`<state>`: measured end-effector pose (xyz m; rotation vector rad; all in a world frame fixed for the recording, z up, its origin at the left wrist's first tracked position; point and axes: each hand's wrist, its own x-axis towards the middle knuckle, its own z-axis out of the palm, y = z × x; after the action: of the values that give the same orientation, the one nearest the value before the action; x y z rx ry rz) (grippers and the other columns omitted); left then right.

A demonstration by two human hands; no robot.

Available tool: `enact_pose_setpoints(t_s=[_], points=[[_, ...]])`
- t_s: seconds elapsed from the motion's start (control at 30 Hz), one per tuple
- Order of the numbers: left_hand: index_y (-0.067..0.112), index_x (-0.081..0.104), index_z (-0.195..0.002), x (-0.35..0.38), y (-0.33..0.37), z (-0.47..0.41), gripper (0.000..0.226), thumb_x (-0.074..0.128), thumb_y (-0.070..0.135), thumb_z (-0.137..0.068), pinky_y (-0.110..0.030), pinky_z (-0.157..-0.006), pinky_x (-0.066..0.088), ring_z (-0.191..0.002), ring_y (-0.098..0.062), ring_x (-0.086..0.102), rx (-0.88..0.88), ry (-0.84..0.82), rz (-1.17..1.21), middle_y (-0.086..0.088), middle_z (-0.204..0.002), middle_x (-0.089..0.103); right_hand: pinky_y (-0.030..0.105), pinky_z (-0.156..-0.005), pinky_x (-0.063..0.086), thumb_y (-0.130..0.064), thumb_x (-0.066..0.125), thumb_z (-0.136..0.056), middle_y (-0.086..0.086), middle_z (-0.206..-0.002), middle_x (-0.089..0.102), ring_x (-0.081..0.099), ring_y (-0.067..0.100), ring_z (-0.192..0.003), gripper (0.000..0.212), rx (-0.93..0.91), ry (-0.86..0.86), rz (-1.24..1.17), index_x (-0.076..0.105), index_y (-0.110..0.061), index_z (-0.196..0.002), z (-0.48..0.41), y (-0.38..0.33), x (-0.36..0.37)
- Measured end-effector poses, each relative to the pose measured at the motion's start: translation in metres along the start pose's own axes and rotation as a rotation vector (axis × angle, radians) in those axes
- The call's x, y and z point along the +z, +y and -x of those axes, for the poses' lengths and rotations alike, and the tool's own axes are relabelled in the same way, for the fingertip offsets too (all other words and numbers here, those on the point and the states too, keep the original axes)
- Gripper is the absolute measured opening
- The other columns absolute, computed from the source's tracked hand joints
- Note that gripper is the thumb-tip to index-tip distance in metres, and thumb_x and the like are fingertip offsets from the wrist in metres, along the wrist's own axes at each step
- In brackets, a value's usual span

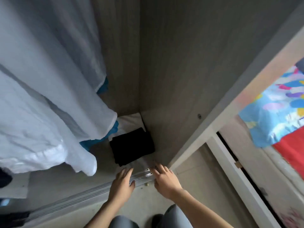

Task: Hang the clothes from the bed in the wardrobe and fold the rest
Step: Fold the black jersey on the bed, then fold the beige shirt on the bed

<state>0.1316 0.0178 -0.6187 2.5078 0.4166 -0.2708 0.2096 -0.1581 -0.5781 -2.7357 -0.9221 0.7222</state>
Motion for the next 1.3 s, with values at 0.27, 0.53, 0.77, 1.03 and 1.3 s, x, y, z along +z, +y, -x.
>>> enact_pose_setpoints(t_s=[0.27, 0.53, 0.77, 1.03, 1.3], points=[[0.017, 0.044, -0.137, -0.109, 0.141, 0.081, 0.043, 0.047, 0.026, -0.095, -0.026, -0.101, 0.031, -0.128, -0.016, 0.04, 0.282, -0.149, -0.104, 0.001, -0.143, 0.039, 0.035, -0.103, 0.031, -0.023, 0.043, -0.091, 0.006, -0.152, 0.021, 0.026, 0.023, -0.136, 0.058, 0.394, 0.108, 0.012, 0.025, -0.027, -0.146, 0.205, -0.015, -0.106], [0.019, 0.044, -0.138, -0.146, 0.232, 0.167, 0.043, 0.046, 0.027, -0.096, -0.025, -0.103, 0.028, -0.128, -0.018, 0.038, 0.773, -0.315, -0.277, 0.001, -0.14, 0.043, 0.03, -0.107, 0.023, -0.031, 0.045, -0.092, 0.006, -0.154, 0.018, 0.016, 0.016, -0.141, 0.057, 0.975, 0.294, -0.077, 0.027, -0.027, -0.146, 0.422, -0.08, -0.109], [0.018, 0.045, -0.137, -0.125, 0.304, 0.299, 0.042, 0.048, 0.026, -0.096, -0.029, -0.1, 0.033, -0.125, -0.018, 0.04, 1.105, -0.555, -0.22, 0.002, -0.137, 0.046, 0.033, -0.107, 0.028, -0.035, 0.051, -0.092, 0.01, -0.149, 0.029, 0.022, 0.02, -0.141, 0.051, 1.524, 0.573, -0.24, 0.04, -0.021, -0.141, 0.576, -0.189, -0.058], [0.016, 0.046, -0.137, -0.095, 0.342, 0.455, 0.044, 0.052, 0.021, -0.093, -0.032, -0.096, 0.037, -0.124, -0.025, 0.043, 1.573, -0.666, -0.309, -0.005, -0.136, 0.048, 0.031, -0.11, 0.019, -0.037, 0.044, -0.096, 0.004, -0.151, 0.028, 0.017, 0.017, -0.142, 0.047, 1.998, 0.744, -0.215, 0.039, -0.025, -0.141, 0.706, -0.33, 0.013], [0.024, 0.037, -0.141, -0.074, 0.275, 0.684, 0.047, 0.045, 0.032, -0.096, -0.022, -0.102, 0.028, -0.131, -0.016, 0.031, 2.066, -0.893, -0.273, 0.006, -0.144, 0.037, 0.052, -0.073, 0.053, -0.01, 0.09, -0.05, 0.021, -0.104, 0.067, 0.064, 0.041, -0.098, 0.046, 2.444, 0.858, 0.058, 0.074, -0.008, -0.093, 0.799, -0.511, 0.072]])
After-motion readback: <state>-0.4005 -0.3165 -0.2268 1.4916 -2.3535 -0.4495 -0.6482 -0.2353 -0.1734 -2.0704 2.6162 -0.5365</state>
